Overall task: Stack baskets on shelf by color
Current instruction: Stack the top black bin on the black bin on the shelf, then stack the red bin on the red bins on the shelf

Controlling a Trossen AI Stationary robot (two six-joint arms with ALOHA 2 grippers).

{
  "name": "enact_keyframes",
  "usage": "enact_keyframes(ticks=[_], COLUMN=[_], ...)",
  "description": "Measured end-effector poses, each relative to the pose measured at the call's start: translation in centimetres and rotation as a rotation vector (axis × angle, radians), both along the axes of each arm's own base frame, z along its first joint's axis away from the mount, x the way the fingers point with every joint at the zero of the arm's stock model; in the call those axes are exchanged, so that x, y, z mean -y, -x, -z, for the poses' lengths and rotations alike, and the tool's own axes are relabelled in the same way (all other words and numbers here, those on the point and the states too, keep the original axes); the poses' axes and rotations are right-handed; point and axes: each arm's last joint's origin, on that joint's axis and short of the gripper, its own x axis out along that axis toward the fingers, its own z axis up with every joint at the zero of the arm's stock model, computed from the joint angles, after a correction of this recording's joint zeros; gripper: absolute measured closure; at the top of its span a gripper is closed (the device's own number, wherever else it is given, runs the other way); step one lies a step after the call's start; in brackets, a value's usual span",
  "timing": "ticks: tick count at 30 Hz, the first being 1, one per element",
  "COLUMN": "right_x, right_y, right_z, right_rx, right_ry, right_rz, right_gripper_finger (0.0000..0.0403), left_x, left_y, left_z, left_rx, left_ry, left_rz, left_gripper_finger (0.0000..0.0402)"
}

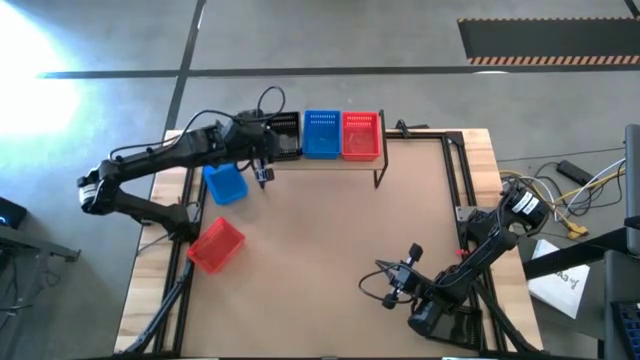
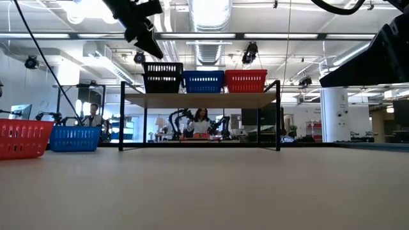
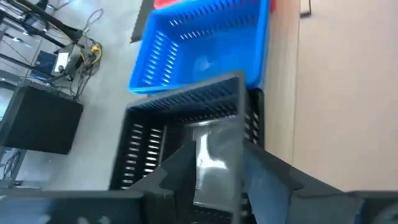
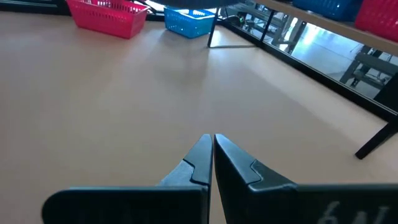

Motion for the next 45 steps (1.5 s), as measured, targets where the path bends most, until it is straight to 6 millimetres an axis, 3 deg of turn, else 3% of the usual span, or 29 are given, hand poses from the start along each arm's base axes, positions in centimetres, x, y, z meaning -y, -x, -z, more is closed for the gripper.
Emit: enact_keyframes(ticks=[6, 12, 21, 26, 32, 37, 42, 45], right_x=[0.0, 0.0, 0.0, 0.0, 0.0, -0.1, -0.1, -0.1], right_y=[0.0, 0.0, 0.0, 0.0, 0.0, 0.0, 0.0, 0.0], right_z=[0.0, 0.0, 0.0, 0.0, 0.0, 0.1, 0.1, 0.1], right_rx=[0.000, 0.003, -0.029, -0.038, -0.047, -0.067, -0.070, -0.069], right_ry=[0.000, -0.003, 0.049, 0.059, 0.067, 0.044, 0.047, 0.048], right_rz=[0.000, 0.001, -0.018, -0.022, -0.028, -0.041, -0.042, -0.042], right_gripper_finger=[0.0394, 0.0394, 0.0394, 0.0394, 0.0394, 0.0393, 0.0393, 0.0393], left_x=[1.1, 5.0, 13.5, 16.9, 18.8, 20.0, 20.2, 19.9], left_y=[1.6, 3.8, 5.9, 6.0, 7.0, 8.2, 8.5, 8.9], left_z=[-2.8, -3.4, 1.6, 5.2, 9.5, 12.3, 13.5, 14.5], left_rx=[0.027, -0.069, -0.290, -0.283, -0.161, -0.129, -0.069, -0.077], left_ry=[0.049, 0.202, 0.415, 0.532, 0.661, 0.713, 0.822, 0.798], left_rz=[-0.027, -0.003, -0.033, -0.205, -0.647, -0.721, -0.725, -0.750], left_gripper_finger=[0.0245, 0.0233, 0.0233, 0.0233, 0.0233, 0.0233, 0.0233, 0.0233])
